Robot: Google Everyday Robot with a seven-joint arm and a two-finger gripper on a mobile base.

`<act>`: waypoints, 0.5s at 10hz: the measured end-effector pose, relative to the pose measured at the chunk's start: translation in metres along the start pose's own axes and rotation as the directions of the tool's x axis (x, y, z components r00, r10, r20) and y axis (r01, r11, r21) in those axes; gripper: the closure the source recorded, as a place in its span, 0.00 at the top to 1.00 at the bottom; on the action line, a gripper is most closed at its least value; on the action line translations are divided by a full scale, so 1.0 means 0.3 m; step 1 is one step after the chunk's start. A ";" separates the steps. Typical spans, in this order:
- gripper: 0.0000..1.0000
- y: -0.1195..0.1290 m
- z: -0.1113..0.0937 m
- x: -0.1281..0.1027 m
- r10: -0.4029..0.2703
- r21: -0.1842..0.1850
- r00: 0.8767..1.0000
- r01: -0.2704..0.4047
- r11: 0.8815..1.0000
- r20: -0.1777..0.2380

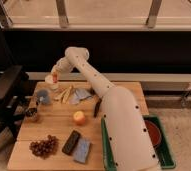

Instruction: Place pepper in paper cup

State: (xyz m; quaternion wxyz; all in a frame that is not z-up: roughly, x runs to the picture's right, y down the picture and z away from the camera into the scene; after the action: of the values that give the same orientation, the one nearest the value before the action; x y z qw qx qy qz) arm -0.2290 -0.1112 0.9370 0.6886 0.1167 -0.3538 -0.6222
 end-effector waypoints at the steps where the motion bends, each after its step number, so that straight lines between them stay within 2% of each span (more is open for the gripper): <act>1: 0.42 0.001 0.022 0.002 0.001 0.000 1.000 -0.001 1.000 0.011; 4: 0.72 0.003 0.076 0.015 0.010 -0.003 0.999 -0.010 1.000 0.041; 5: 0.76 0.009 0.083 0.015 0.013 -0.003 0.999 -0.013 1.000 0.047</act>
State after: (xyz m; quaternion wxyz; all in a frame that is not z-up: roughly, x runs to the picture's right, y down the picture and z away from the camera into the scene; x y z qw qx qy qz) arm -0.2428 -0.1080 0.9582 0.6844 0.0988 -0.3697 -0.6207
